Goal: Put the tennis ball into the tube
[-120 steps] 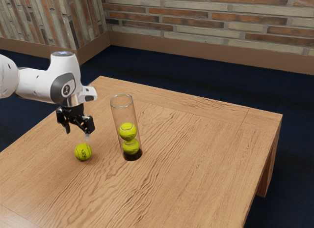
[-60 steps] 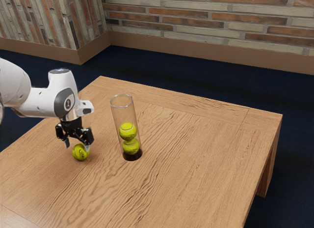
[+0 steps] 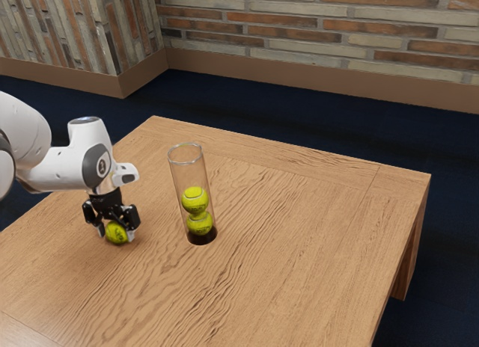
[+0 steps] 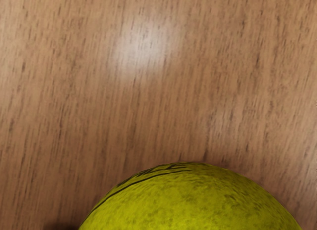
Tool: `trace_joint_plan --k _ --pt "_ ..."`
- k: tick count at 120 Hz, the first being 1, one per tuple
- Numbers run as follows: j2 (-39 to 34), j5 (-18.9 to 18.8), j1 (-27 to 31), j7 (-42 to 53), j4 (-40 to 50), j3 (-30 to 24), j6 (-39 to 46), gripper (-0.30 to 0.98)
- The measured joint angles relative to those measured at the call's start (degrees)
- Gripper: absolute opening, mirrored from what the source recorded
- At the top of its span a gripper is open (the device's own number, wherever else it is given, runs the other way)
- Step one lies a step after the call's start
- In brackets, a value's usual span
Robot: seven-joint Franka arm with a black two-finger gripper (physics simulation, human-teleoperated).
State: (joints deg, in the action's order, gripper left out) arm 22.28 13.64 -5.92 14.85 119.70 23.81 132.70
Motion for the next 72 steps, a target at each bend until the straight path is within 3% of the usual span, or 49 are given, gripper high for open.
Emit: trace_joint_plan --k 28,72 --pt "-0.9 0.4 0.0 1.4 -0.1 0.1 0.3 0.47" --pt "-2.1 -0.2 -0.3 2.0 -0.4 0.2 0.5 0.37"
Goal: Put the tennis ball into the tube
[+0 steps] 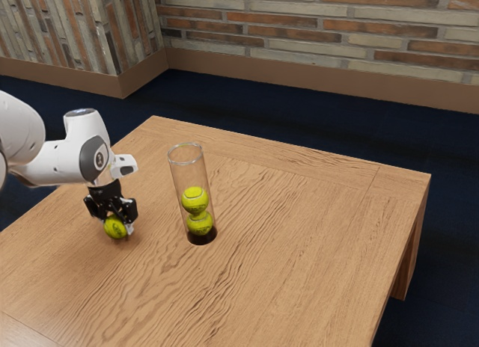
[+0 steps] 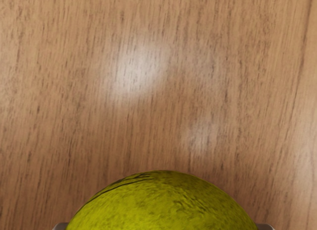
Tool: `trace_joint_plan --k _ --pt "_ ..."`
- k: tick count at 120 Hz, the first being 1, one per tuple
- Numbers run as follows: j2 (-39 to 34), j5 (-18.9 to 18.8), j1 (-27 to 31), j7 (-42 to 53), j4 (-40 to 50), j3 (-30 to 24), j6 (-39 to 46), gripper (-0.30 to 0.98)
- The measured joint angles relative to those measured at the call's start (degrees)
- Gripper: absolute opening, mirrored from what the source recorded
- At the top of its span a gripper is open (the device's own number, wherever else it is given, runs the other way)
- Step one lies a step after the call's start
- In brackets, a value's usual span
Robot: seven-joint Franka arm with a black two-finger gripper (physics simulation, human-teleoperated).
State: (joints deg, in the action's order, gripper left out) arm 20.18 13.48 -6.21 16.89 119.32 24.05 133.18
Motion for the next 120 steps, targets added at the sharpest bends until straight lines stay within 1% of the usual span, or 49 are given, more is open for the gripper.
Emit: trace_joint_plan --k 13,21,56,84,100,120 --pt "-2.7 -1.0 -0.6 -0.3 -0.3 -0.1 -0.1 0.34" --pt "-4.6 -2.6 -0.9 -0.7 -1.0 -0.4 -0.3 0.32" --pt "-13.0 -13.0 -1.3 -4.7 -3.8 -2.5 -4.3 0.29" --pt "-17.3 -20.2 -1.6 -8.4 -7.9 -4.3 -9.1 0.28" --pt "-18.1 -22.9 -1.6 -10.0 -10.8 -4.5 -12.0 0.28" --pt "-19.0 -25.0 -0.7 -11.6 -12.5 -5.8 -14.2 0.28"
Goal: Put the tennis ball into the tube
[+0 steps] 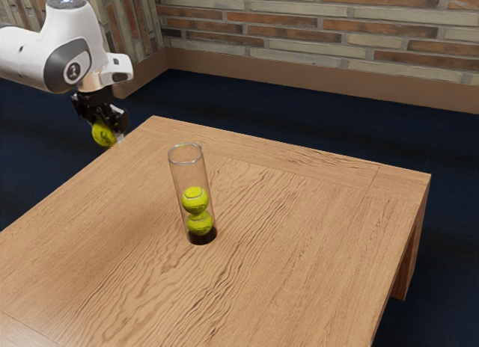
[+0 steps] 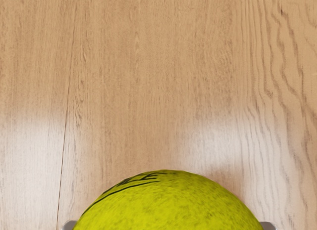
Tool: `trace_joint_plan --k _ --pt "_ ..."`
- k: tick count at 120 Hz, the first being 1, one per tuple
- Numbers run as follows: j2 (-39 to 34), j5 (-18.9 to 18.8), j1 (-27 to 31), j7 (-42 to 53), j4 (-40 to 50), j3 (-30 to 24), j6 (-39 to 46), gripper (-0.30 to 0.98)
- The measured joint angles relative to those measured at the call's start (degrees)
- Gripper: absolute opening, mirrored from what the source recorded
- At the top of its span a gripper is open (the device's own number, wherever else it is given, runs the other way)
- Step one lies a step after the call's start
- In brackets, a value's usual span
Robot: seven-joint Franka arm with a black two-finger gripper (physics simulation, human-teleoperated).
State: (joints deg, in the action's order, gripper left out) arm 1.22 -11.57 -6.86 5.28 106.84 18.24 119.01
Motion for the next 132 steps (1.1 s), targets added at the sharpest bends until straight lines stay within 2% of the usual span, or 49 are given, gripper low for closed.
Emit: trace_joint_plan --k 45,79,105,132 --pt "0.5 -3.0 1.7 -2.2 -3.4 -5.2 -2.1 0.28" --pt "3.6 -3.5 -6.3 -2.3 -6.9 -5.7 -0.9 0.27" --pt "4.7 -4.1 -6.3 -1.8 -7.8 -7.8 0.3 0.27" --pt "5.9 -5.0 -8.8 -1.2 -7.9 -8.4 1.2 0.27"
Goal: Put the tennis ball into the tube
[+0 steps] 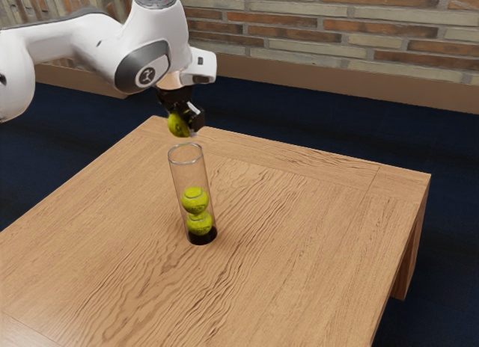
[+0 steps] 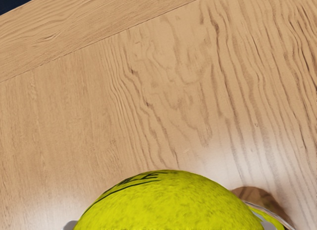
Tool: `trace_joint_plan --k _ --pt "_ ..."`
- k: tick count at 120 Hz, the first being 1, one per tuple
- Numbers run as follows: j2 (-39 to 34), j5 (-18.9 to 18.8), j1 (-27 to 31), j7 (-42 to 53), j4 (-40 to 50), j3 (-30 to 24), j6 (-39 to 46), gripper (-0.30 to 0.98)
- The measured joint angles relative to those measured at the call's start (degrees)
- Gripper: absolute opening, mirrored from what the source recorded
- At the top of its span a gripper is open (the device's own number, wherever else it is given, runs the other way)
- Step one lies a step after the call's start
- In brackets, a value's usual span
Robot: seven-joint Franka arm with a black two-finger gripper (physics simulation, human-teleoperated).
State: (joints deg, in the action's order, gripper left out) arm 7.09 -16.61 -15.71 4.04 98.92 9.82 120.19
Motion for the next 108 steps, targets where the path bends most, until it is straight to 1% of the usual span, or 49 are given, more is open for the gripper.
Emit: trace_joint_plan --k 21,34,46,58,73,79,89,93,103,108 --pt "0.7 1.7 0.3 0.3 0.1 0.4 0.6 0.29" --pt "0.7 2.2 0.0 1.1 0.1 0.2 0.7 0.42" --pt "0.7 2.7 0.0 1.8 0.1 0.2 0.7 0.52" --pt "0.7 2.8 0.0 2.5 0.0 0.0 0.7 0.58" --pt "0.6 2.4 -0.6 3.3 0.0 -0.3 0.5 0.63" --pt "0.2 3.5 -0.5 3.5 0.0 -0.1 -0.5 0.64" --pt "-1.0 7.5 2.0 3.7 0.0 0.4 -5.1 0.65" --pt "-2.0 8.7 2.9 3.7 0.0 1.4 -7.0 0.66" --pt "-5.1 10.6 3.8 4.6 -0.5 6.1 -11.1 0.67" --pt "-5.7 11.0 6.8 4.9 -2.5 6.1 -13.4 0.67"
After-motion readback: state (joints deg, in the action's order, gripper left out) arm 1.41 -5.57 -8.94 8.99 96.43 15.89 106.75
